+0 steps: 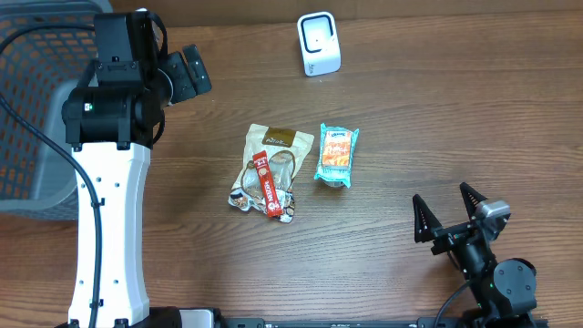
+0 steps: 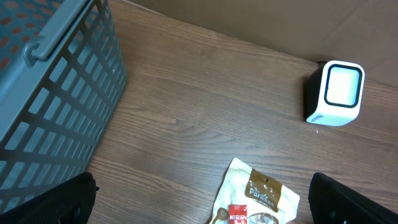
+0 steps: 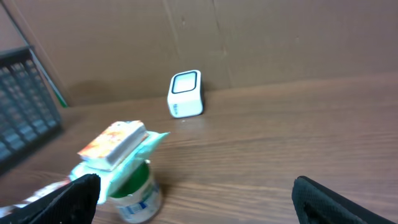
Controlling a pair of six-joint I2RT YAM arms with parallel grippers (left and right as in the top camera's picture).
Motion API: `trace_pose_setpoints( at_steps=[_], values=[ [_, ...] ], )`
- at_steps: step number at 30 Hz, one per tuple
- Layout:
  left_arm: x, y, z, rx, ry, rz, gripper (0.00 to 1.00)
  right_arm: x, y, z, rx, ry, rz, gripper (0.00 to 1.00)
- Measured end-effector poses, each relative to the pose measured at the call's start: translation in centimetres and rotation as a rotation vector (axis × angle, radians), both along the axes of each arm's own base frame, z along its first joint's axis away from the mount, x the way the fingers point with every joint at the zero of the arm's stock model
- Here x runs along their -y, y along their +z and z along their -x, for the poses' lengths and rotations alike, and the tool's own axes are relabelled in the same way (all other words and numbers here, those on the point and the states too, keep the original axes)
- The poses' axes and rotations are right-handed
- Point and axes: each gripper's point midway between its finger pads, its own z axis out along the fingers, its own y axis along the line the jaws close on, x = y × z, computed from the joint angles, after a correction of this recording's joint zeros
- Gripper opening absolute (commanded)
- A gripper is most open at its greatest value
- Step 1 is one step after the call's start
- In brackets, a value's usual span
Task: Scan the item barcode
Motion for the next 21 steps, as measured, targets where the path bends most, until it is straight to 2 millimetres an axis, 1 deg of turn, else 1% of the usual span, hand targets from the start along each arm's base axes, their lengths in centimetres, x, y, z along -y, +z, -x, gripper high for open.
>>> trace_pose_setpoints(
  at_steps=[2,4,5,8,9,11,13,14,17,19,21],
  values=[
    [0.0,0.0,0.0,0.000,0.000,0.000,1.00,0.0,1.7,0.4,0.001,0.001,-0.037,1.00],
    [0.0,0.0,0.0,0.000,0.000,0.000,1.00,0.1,4.5,0.9,0.014,0.002,-0.066,1.00],
    [0.0,0.0,0.0,0.000,0.000,0.000,1.00,0.2,6.4,1.3,0.024,0.002,-0.076,1.00],
    [0.0,0.0,0.0,0.000,0.000,0.000,1.00,0.4,10.8,2.1,0.012,0.002,-0.090,1.00],
    [0.0,0.0,0.0,-0.001,0.000,0.000,1.00,0.4,13.0,2.2,-0.015,0.000,-0.089,1.00],
    [0.0,0.0,0.0,-0.001,0.000,0.000,1.00,0.3,14.3,2.1,-0.043,0.002,-0.087,1.00],
    [0.0,-0.1,0.1,-0.003,0.000,0.000,1.00,0.1,16.3,1.8,-0.130,0.009,-0.076,1.00],
    [0.0,0.0,0.0,-0.002,0.000,0.000,1.00,-0.2,17.0,1.5,-0.180,0.015,-0.068,1.00],
    [0.0,0.0,0.0,-0.002,0.000,0.000,1.00,-1.1,19.3,0.1,-0.300,0.042,-0.052,1.00],
    [0.0,0.0,0.1,-0.003,0.000,0.000,1.00,-1.8,20.1,-1.2,-0.381,0.065,-0.042,1.00],
    [0.0,0.0,0.1,-0.003,0.000,0.000,1.00,-2.8,21.1,-3.0,-0.421,0.098,-0.044,1.00]
  ],
)
